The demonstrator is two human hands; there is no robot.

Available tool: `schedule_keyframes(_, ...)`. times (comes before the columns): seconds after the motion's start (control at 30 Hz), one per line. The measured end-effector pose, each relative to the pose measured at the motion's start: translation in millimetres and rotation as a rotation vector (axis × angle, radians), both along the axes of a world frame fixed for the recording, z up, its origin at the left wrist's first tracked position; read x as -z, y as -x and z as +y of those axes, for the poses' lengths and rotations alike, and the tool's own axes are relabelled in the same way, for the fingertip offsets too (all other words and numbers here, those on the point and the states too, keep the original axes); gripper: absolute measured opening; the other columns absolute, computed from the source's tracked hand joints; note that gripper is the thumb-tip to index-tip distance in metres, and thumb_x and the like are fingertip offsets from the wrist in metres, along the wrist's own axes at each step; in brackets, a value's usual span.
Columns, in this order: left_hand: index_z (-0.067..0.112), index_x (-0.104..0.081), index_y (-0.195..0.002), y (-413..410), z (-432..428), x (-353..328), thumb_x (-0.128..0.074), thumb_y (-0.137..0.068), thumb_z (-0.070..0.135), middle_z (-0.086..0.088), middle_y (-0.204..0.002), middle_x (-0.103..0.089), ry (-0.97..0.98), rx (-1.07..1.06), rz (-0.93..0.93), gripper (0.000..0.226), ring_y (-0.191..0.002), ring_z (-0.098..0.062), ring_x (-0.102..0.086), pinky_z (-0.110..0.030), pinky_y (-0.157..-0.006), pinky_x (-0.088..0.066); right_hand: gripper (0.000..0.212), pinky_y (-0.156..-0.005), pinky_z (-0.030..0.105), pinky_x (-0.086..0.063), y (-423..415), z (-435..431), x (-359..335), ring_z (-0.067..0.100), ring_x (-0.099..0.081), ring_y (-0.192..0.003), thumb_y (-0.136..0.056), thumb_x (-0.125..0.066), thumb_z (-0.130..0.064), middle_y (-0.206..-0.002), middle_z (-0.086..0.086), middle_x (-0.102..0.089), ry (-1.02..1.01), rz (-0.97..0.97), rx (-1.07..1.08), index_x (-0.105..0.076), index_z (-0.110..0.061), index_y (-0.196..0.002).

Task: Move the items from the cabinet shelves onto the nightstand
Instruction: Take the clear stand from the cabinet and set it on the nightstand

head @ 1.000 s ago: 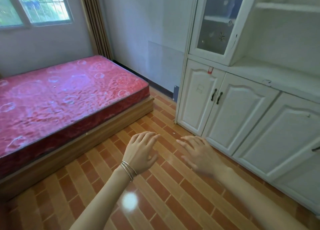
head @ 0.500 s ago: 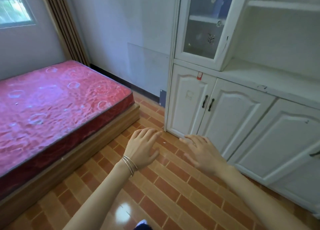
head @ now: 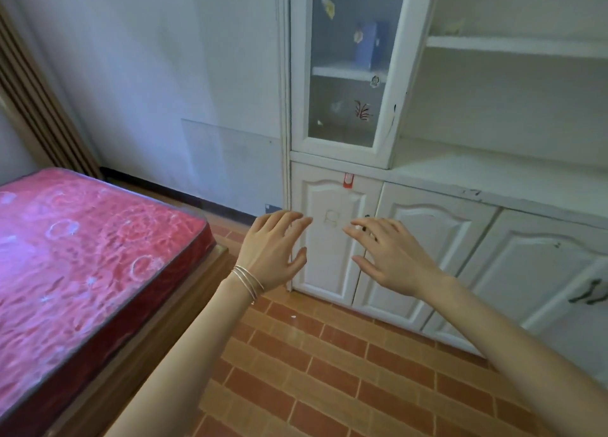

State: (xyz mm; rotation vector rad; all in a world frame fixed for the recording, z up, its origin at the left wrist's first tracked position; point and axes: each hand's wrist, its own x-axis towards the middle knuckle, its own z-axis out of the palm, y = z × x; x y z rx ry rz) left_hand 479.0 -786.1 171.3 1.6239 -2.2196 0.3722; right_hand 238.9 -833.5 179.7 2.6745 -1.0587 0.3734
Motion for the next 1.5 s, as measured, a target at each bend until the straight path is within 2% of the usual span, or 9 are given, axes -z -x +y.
schedule_keyframes(0.13, 0.016, -0.054, -0.127, 6.9, -53.2, 2.0, -0.038, -0.083, 0.041, -0.004, -0.121, -0.060, 0.023, 0.051, -0.004, 0.053, -0.111, -0.023, -0.055, -0.040, -0.094, -0.042, 0.048, -0.091, 0.039, -0.042, 6.7, -42.6, 1.3, 0.023, -0.051, -0.111, -0.087, -0.037, -0.041, -0.124, 0.007, -0.055, 0.007, -0.009, 0.029, -0.049, -0.016, -0.126)
schedule_keyframes(0.3, 0.015, -0.055, -0.123, 25.0, -140.1, -13.2, -0.043, -0.081, 0.039, -0.004, -0.117, -0.061, 0.089, 0.077, -0.013, 0.050, -0.107, -0.024, -0.056, -0.039, -0.090, -0.043, 0.048, -0.094, 0.033, -0.030, 28.3, -112.9, -10.8, 0.023, -0.049, -0.112, -0.086, -0.040, -0.039, -0.124, 0.008, -0.055, 0.039, -0.054, 0.055, -0.050, -0.015, -0.126)
schedule_keyframes(0.5, 0.014, -0.057, -0.121, 55.2, -240.9, -61.0, -0.040, -0.082, 0.041, -0.006, -0.115, -0.062, 0.187, 0.108, -0.023, 0.050, -0.105, -0.027, -0.058, -0.041, -0.090, -0.045, 0.049, -0.094, 0.038, -0.039, 62.7, -211.1, -61.7, 0.027, -0.051, -0.114, -0.087, -0.037, -0.040, -0.126, 0.009, -0.054, 0.123, -0.073, 0.120, -0.050, -0.013, -0.127)
schedule_keyframes(0.7, 0.016, -0.055, -0.124, 73.2, -316.0, -84.4, -0.043, -0.081, 0.039, -0.004, -0.118, -0.060, 0.265, 0.111, -0.068, 0.050, -0.109, -0.025, -0.055, -0.039, -0.091, -0.043, 0.050, -0.091, 0.030, -0.027, 91.6, -284.9, -94.3, 0.027, -0.053, -0.111, -0.085, -0.038, -0.038, -0.123, 0.011, -0.056, 0.194, -0.035, 0.129, -0.052, -0.013, -0.126)
schedule_keyframes(0.9, 0.017, -0.054, -0.124, 88.7, -390.1, -113.0, -0.047, -0.079, 0.036, -0.003, -0.121, -0.058, 0.303, 0.174, -0.112, 0.050, -0.112, -0.024, -0.053, -0.039, -0.093, -0.040, 0.049, -0.092, 0.033, -0.037, 107.1, -339.3, -121.7, 0.024, -0.053, -0.109, -0.087, -0.038, -0.039, -0.122, 0.009, -0.057, 0.268, -0.055, 0.134, -0.052, -0.014, -0.126)
schedule_keyframes(1.07, 0.018, -0.055, -0.124, 102.9, -462.3, -162.4, -0.045, -0.079, 0.038, -0.003, -0.121, -0.059, 0.427, 0.211, -0.117, 0.050, -0.109, -0.024, -0.054, -0.038, -0.093, -0.039, 0.048, -0.095, 0.039, -0.041, 118.1, -392.3, -160.2, 0.028, -0.053, -0.111, -0.087, -0.039, -0.037, -0.124, 0.013, -0.056, 0.373, -0.105, 0.163, -0.050, -0.012, -0.128)
schedule_keyframes(1.17, 0.017, -0.055, -0.125, 109.9, -504.2, -201.4, -0.043, -0.081, 0.039, -0.004, -0.121, -0.058, 0.508, 0.237, -0.129, 0.050, -0.109, -0.025, -0.054, -0.039, -0.092, -0.039, 0.050, -0.097, 0.037, -0.034, 121.0, -420.9, -186.6, 0.029, -0.051, -0.112, -0.087, -0.040, -0.037, -0.124, 0.013, -0.055, 0.443, -0.123, 0.184, -0.051, -0.011, -0.128)
schedule_keyframes(1.27, 0.015, -0.054, -0.125, 117.5, -535.5, -240.6, -0.045, -0.082, 0.036, -0.007, -0.124, -0.057, 0.612, 0.284, -0.159, 0.049, -0.109, -0.027, -0.054, -0.040, -0.090, -0.039, 0.047, -0.090, 0.039, -0.039, 121.8, -442.3, -209.5, 0.031, -0.053, -0.107, -0.085, -0.042, -0.036, -0.120, 0.013, -0.057, 0.495, -0.134, 0.204, -0.052, -0.012, -0.124)
schedule_keyframes(1.5, 0.012, -0.057, -0.123, 126.6, -581.7, -306.7, -0.051, -0.080, 0.027, -0.007, -0.132, -0.054, 0.881, 0.429, -0.180, 0.045, -0.123, -0.028, -0.047, -0.040, -0.096, -0.035, 0.046, -0.091, 0.040, -0.039, 124.3, -481.8, -250.1, 0.030, -0.053, -0.109, -0.088, -0.041, -0.037, -0.122, 0.012, -0.055, 0.583, -0.076, 0.245, -0.052, -0.012, -0.125)
